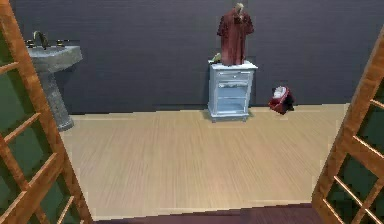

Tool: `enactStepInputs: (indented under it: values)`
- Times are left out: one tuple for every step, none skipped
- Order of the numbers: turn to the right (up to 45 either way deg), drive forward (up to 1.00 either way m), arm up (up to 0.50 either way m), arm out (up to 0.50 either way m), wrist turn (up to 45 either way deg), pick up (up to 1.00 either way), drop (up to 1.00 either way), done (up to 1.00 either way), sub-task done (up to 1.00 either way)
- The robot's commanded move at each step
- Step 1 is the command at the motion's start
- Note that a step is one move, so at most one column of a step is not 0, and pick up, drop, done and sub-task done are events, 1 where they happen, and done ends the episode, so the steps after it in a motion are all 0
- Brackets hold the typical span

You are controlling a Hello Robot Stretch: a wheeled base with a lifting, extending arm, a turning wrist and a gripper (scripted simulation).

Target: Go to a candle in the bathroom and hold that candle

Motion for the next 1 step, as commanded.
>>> enactStepInputs:
  values:
    - [-6.0,0.0,0.0,0.0,0.0,0.0,0.0,0.0,0.0]
